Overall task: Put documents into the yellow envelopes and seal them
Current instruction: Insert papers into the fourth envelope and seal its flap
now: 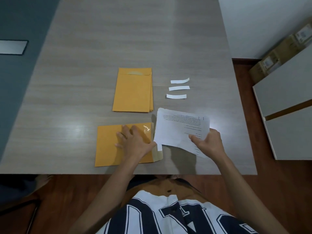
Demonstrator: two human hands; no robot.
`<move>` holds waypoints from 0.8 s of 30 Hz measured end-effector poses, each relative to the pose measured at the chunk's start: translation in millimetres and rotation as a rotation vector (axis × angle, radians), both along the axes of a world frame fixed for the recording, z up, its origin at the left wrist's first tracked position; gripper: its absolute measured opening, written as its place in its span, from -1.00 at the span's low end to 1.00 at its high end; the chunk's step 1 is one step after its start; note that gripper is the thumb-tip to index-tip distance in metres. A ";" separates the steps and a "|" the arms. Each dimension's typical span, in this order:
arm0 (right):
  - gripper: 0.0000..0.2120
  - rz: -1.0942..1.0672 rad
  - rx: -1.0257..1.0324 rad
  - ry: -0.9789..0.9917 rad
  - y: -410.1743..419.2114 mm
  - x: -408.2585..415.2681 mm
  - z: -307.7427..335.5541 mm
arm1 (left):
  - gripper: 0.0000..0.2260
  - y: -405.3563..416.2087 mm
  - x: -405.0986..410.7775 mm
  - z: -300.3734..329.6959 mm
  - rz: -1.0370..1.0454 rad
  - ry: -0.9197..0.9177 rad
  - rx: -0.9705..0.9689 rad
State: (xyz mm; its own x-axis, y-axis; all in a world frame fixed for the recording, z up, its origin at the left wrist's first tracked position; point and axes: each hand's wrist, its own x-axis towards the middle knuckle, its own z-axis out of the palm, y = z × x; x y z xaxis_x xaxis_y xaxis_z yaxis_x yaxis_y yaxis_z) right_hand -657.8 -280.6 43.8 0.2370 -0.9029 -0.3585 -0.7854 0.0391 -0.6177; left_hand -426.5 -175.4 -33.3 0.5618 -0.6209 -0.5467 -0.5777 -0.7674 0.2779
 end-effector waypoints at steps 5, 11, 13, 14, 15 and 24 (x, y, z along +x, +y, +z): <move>-0.63 0.042 0.016 -0.008 -0.8 -2.0 2.7 | 0.05 -0.5 1.5 1.9 -0.014 0.015 0.004; -0.69 0.029 0.253 -0.072 1.9 0.1 -7.6 | 0.03 2.0 1.8 4.2 -0.025 0.011 0.011; -0.69 -0.008 0.332 -0.122 2.1 -1.7 -11.8 | 0.03 1.6 1.2 4.4 -0.029 0.006 0.012; -0.69 -0.024 0.371 -0.145 2.0 -2.5 -14.1 | 0.04 1.6 1.2 4.3 -0.030 0.008 0.014; -0.68 -0.035 0.407 -0.168 1.8 -3.3 -16.2 | 0.04 1.7 1.3 4.0 -0.031 0.011 0.016; -0.62 -0.044 0.586 -0.288 1.4 20.8 -39.9 | 0.04 3.6 0.5 5.0 -0.082 -0.012 0.039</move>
State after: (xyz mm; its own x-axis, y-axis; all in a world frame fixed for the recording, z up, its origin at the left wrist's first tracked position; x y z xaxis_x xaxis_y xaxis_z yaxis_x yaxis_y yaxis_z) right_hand -637.0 -279.2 3.9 0.3641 -0.5883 -0.7220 -0.5819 0.4616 -0.6696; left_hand -426.0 -171.8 -28.2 0.5167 -0.6434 -0.5649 -0.6422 -0.7276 0.2413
